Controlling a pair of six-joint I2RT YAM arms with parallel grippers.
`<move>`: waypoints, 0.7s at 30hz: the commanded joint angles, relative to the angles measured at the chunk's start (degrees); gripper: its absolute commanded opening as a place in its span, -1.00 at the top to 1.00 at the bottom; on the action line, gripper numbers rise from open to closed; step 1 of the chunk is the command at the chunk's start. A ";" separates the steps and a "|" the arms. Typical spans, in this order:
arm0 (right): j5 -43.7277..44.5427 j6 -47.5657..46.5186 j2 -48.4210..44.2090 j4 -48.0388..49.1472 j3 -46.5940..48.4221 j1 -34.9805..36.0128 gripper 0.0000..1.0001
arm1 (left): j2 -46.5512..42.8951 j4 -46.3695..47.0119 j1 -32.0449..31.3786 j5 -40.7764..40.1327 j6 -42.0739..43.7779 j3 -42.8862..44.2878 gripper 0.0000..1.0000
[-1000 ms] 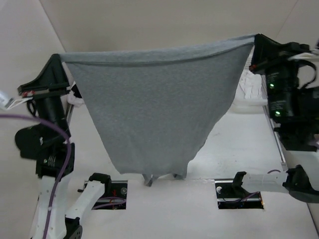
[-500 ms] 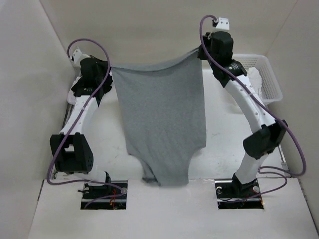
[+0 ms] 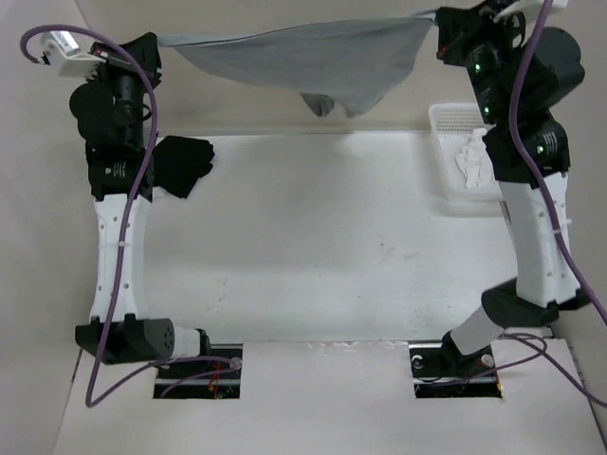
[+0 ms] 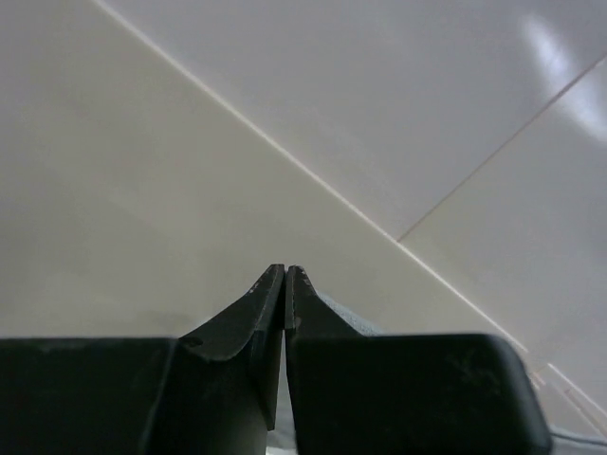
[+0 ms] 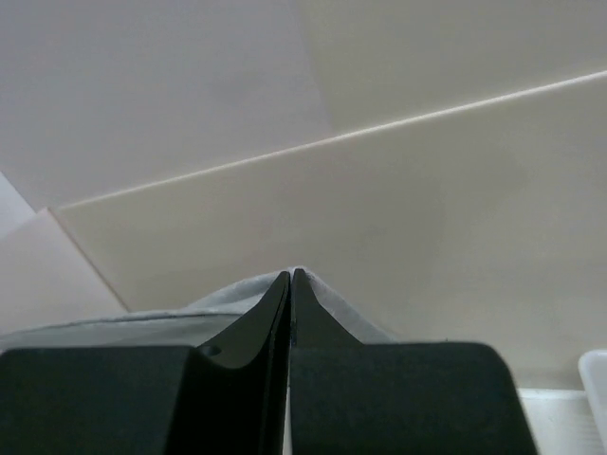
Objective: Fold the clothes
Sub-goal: Flatten the tank top out
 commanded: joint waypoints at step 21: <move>19.10 31.44 -65.46 -4.83 -104.16 36.99 1.00 | -66.03 -24.45 -9.37 -8.47 1.66 -71.19 1.00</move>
